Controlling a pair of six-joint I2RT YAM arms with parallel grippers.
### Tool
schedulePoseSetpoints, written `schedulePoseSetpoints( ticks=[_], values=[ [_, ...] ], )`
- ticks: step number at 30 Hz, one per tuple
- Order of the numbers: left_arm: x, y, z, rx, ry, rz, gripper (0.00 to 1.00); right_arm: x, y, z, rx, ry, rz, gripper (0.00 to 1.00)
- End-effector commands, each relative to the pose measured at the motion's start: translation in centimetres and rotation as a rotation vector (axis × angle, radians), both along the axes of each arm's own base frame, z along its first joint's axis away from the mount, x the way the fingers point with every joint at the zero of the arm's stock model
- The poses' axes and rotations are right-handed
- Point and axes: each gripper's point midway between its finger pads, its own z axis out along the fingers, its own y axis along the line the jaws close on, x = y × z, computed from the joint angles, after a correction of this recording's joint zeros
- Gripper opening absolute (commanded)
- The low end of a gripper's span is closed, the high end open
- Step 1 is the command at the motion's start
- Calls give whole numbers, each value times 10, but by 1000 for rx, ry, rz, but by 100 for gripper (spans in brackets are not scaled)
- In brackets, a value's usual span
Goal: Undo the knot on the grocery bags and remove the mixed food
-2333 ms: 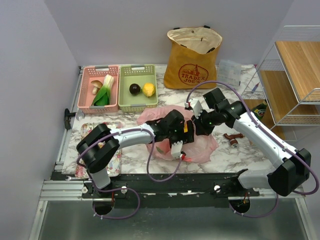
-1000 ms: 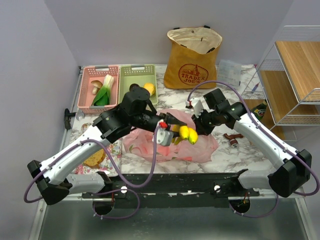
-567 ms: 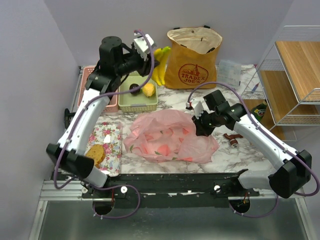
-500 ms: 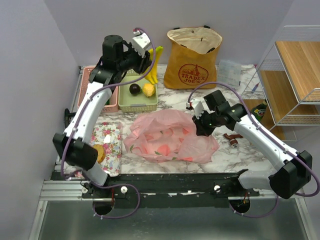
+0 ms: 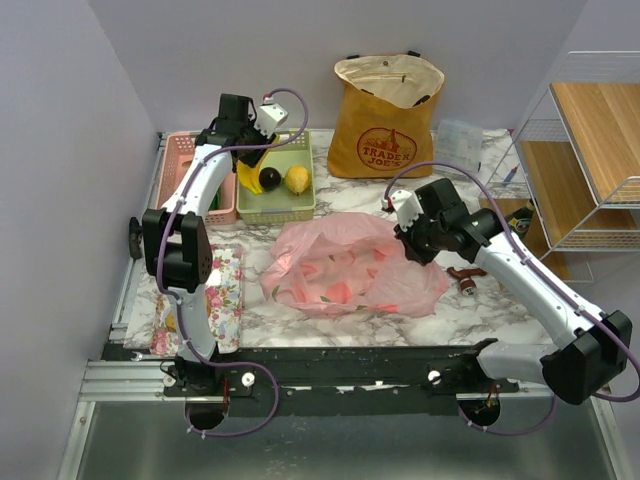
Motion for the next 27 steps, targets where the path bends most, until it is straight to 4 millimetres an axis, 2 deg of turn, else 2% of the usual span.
schedulePoseSetpoints(
  ticks=[1, 5, 9, 11, 13, 17, 19, 24, 27],
  values=[
    [10, 19, -15, 92, 29, 20, 33, 29, -19, 22, -45, -135, -102, 1],
    [11, 24, -43, 94, 105, 71, 34, 38, -21, 28, -41, -151, -127, 1],
    [16, 32, -58, 98, 155, 161, 39, 46, -27, 31, -69, -168, -158, 1],
    [20, 37, -59, 88, 161, 235, 53, 48, -28, 31, -72, -168, -167, 1],
    [19, 38, -56, 74, 162, 268, 63, 49, -29, 30, -75, -162, -173, 1],
    [13, 37, -41, 30, 144, 305, 78, 56, -35, 33, -86, -178, -209, 1],
    [10, 32, -27, -10, 131, 305, 98, 62, -38, 38, -85, -201, -231, 1],
    [-5, 8, 20, -153, 85, 253, 98, 93, -52, 69, -84, -309, -329, 1],
    [-15, 3, 34, -130, 16, 206, 98, 114, -75, 92, -137, -424, -427, 1]
  ],
)
